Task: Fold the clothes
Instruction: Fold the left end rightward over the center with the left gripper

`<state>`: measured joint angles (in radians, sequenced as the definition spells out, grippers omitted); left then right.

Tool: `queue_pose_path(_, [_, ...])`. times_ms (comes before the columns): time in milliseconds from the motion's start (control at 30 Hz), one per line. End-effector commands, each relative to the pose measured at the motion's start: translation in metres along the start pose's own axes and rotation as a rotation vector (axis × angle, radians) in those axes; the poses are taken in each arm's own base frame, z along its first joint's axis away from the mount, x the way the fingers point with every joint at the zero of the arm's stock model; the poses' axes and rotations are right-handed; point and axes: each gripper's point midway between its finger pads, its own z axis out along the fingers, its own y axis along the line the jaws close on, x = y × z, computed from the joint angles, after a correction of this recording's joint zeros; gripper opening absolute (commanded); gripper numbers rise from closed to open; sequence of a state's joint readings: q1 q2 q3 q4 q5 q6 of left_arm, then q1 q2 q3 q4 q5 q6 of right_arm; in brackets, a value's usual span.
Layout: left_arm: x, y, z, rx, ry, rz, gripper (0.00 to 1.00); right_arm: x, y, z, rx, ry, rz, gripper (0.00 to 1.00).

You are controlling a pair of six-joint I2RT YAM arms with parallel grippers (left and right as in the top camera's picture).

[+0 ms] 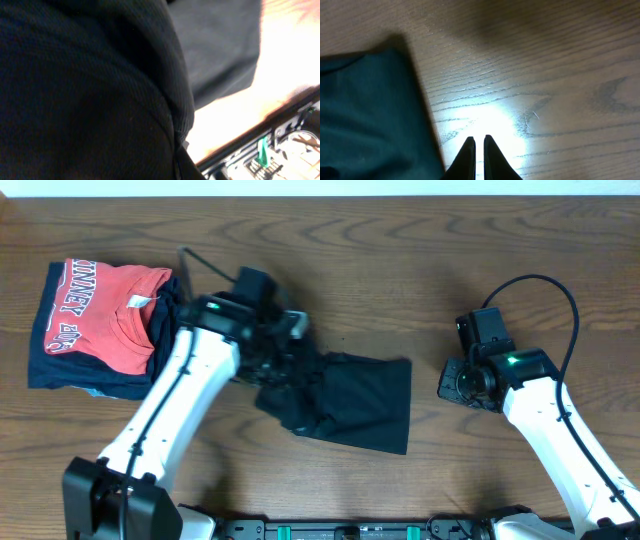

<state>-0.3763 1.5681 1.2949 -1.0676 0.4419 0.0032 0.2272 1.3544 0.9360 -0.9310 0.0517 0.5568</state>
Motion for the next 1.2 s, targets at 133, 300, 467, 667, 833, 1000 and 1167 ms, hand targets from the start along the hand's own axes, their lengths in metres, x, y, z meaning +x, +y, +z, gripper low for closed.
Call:
queue_pose_path(133, [-0.017, -0.056, 0.023, -0.008, -0.086, 0.019, 0.07, -0.007, -0.002, -0.005, -0.006, -0.018, 0.003, 0.07])
queue_pose_path(300, [-0.019, -0.069, 0.045, -0.076, -0.11, 0.051, 0.22, -0.007, -0.002, -0.005, -0.006, -0.017, 0.003, 0.07])
queue_pose_path(467, [-0.015, -0.088, 0.077, -0.066, -0.064, 0.081, 0.37, -0.007, -0.002, -0.005, -0.006, -0.017, 0.003, 0.07])
queue_pose_path(667, [-0.001, -0.101, 0.103, -0.059, 0.003, 0.092, 0.67, -0.006, -0.002, -0.005, -0.004, -0.015, 0.002, 0.07])
queue_pose_path(833, [-0.001, -0.101, 0.082, -0.06, 0.002, 0.084, 0.67, -0.006, -0.002, -0.005, -0.007, -0.016, 0.001, 0.08])
queue_pose_path(1000, [-0.001, -0.082, 0.049, -0.103, -0.032, 0.081, 0.67, -0.002, 0.046, -0.011, -0.268, 0.005, -0.26, 0.27])
queue_pose_path(1167, [0.007, -0.042, 0.038, -0.244, -0.006, 0.016, 0.73, 0.017, 0.067, -0.017, -0.391, 0.067, -0.341, 0.51])
